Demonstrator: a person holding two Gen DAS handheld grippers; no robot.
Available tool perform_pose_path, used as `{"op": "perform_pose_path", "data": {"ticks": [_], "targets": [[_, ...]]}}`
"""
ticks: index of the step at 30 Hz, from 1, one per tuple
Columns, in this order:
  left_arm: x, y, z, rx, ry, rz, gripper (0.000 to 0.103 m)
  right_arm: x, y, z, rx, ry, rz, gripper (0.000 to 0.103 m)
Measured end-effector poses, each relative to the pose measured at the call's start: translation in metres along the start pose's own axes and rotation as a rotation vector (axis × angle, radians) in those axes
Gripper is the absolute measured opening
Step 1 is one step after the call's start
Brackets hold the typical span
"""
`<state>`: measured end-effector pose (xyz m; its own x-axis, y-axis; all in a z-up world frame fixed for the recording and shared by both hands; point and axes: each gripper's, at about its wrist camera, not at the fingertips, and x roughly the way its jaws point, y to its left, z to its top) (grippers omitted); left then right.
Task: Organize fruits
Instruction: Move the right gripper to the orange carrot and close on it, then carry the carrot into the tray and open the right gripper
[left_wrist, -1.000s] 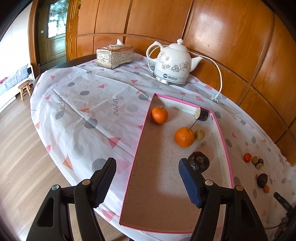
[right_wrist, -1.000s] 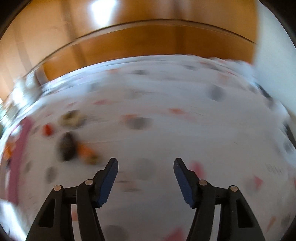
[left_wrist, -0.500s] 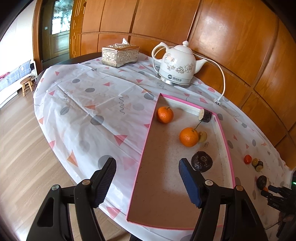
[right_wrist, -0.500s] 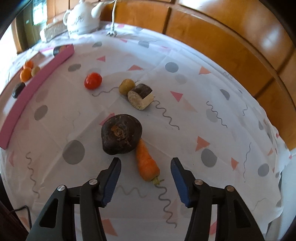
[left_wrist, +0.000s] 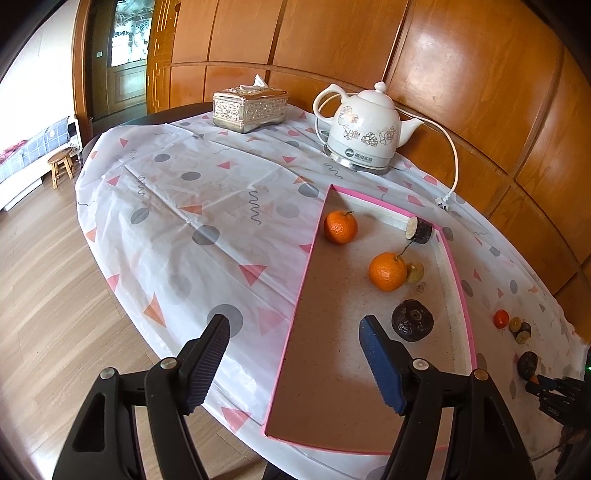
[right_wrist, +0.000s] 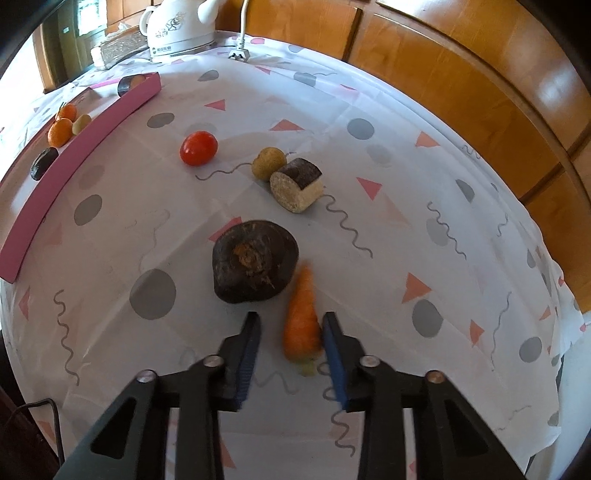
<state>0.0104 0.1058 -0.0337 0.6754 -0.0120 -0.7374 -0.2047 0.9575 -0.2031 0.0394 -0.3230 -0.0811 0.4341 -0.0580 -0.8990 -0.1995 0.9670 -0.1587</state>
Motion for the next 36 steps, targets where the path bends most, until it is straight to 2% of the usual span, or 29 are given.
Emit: {"op": "perform_pose_path", "data": {"ticks": [1, 11, 21, 29, 36], "targets": [[0.0, 0.0, 0.0, 0.0, 0.001, 0.0, 0.073, -0.002, 0.0, -0.002, 0.008, 0.0, -0.002, 0.023], [0.001, -0.002, -0.001, 0.01, 0.0, -0.002, 0.074, -0.02, -0.01, -0.029, 0.147, -0.017, 0.016, 0.022], [0.002, -0.002, -0.002, 0.007, 0.004, -0.001, 0.074, -0.041, -0.006, -0.052, 0.277, -0.071, 0.162, 0.022], [0.002, 0.0, -0.002, 0.003, 0.006, 0.0, 0.075, -0.04, 0.019, -0.049, 0.301, -0.089, 0.282, 0.022], [0.001, 0.003, 0.0, -0.008, -0.002, 0.008, 0.076, -0.048, 0.056, -0.019, 0.251, -0.138, 0.39, 0.022]]}}
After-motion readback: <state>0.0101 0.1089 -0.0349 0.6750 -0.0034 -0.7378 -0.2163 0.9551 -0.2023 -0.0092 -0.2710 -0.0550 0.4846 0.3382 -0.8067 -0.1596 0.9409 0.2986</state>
